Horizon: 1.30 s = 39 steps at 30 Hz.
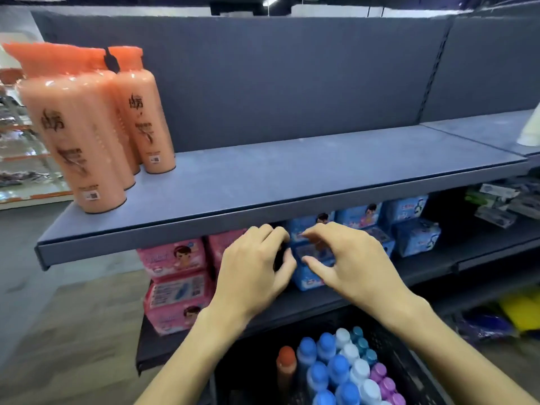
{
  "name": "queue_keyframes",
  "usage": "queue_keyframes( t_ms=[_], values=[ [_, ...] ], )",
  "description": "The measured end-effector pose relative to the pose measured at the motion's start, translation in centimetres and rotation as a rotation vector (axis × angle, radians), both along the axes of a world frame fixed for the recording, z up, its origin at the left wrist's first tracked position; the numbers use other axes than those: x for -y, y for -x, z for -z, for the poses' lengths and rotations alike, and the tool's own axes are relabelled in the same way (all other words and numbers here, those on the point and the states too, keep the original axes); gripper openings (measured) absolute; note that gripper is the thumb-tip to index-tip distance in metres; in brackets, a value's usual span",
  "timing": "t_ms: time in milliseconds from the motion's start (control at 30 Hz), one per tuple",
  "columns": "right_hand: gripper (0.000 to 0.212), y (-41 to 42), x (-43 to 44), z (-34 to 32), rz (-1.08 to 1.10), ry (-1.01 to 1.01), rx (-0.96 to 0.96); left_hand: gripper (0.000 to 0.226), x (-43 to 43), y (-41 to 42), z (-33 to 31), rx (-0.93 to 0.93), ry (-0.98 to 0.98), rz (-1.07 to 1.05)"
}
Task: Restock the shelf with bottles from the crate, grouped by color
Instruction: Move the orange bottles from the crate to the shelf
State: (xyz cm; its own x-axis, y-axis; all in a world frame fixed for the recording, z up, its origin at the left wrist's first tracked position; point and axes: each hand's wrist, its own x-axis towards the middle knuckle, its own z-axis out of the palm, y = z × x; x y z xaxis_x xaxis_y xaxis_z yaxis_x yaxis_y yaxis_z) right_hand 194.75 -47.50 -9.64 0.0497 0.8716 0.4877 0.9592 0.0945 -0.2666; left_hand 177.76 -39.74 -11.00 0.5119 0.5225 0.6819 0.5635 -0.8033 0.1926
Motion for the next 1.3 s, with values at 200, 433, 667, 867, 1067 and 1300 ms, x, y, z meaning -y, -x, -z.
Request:
queue_keyframes(
  t_ms=[200,433,667,867,1067,1300],
  values=[
    [0.033,-1.3,0.8,8.1,0.087,0.264,-0.078,0.019,1.6,-0.8,8.4,-0.157,0.223,0.013],
    [0.041,-1.5,-0.1,15.3,0.126,0.567,-0.133,0.031,2.5,-0.4,16.7,-0.379,0.387,-0.015],
    [0.046,0.0,-2.0,24.0,0.126,0.863,-0.236,0.031,3.6,1.5,21.9,-0.517,0.528,-0.069],
    [0.053,2.3,-3.5,29.4,0.173,0.963,-0.397,0.044,4.0,2.6,24.8,-0.633,0.652,-0.128],
    [0.061,3.7,-5.0,33.2,0.232,0.968,-0.361,0.055,3.8,3.2,26.8,-0.733,0.697,-0.134],
    [0.038,4.3,-5.8,36.0,0.299,0.92,-0.409,0.056,3.6,4.0,29.0,-0.741,0.721,-0.132]
  ],
)
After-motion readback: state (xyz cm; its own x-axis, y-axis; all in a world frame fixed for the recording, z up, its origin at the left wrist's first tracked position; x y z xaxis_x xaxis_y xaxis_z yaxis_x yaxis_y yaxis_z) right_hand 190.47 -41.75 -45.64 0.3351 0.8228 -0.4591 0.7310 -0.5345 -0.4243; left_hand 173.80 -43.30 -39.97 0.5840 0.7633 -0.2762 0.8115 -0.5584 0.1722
